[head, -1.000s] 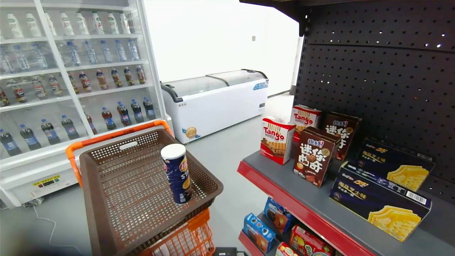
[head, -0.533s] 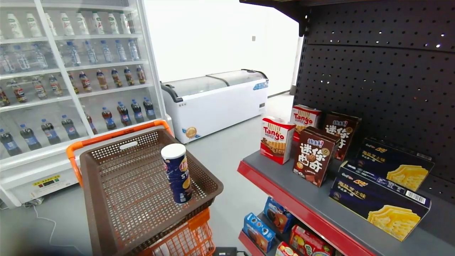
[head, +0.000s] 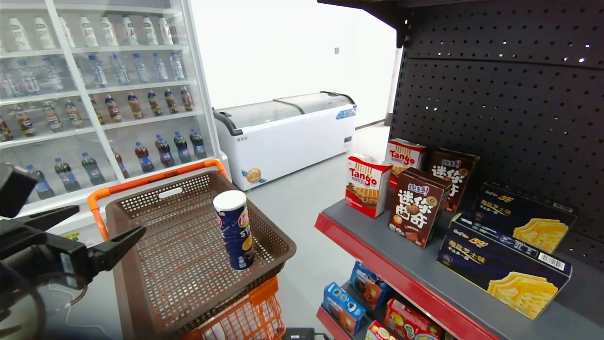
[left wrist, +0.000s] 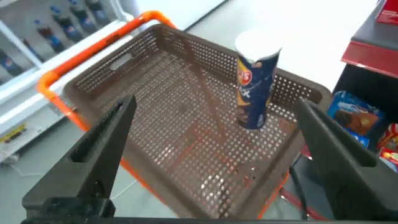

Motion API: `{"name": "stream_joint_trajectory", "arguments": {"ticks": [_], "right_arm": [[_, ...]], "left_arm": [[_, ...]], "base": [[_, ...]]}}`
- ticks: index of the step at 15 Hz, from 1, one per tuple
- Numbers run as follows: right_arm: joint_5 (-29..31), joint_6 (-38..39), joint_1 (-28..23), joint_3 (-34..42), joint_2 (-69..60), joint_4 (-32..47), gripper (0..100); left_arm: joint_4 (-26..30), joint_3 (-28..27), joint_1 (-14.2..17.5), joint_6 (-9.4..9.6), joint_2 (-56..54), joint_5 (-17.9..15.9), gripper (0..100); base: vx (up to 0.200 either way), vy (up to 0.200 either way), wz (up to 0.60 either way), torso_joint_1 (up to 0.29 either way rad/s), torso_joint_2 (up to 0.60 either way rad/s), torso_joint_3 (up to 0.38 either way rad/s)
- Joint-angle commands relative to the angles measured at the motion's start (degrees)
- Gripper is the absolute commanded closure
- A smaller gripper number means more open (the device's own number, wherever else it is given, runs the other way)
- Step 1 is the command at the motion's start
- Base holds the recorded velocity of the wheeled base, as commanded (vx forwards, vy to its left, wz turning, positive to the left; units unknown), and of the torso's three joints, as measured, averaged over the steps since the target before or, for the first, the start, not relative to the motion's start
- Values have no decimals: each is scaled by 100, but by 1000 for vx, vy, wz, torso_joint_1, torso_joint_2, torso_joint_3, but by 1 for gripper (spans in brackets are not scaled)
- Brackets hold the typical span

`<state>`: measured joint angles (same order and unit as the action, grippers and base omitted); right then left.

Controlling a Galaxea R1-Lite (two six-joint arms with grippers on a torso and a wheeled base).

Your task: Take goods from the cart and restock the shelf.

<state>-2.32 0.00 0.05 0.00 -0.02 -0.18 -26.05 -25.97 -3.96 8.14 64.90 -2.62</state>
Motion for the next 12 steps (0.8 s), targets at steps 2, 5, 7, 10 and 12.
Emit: {"name": "stream_joint_trajectory", "arguments": {"ticks": [2, 5, 7, 10, 12], "right_arm": [[3, 0, 4, 0, 2, 1, 0], [3, 0, 4, 0, 2, 1, 0], [-6, -9, 4, 0, 2, 1, 0], [3, 0, 4, 0, 2, 1, 0], [-6, -9, 4, 0, 2, 1, 0]], "left_arm": [[-515, -207, -201, 29, 1534, -441, 0], [-1368, -286, -509, -6, 2492, -397, 0], [-1833, -304, -623, -32, 3028, -274, 0], [-2466, -304, -790, -182, 3758, -204, 0], [-2976, -330, -940, -234, 4285, -177, 0]], "base": [[0, 0, 0, 0, 0, 0], [0, 0, 0, 0, 0, 0], [0, 0, 0, 0, 0, 0], [0, 0, 0, 0, 0, 0], [0, 0, 0, 0, 0, 0]]}}
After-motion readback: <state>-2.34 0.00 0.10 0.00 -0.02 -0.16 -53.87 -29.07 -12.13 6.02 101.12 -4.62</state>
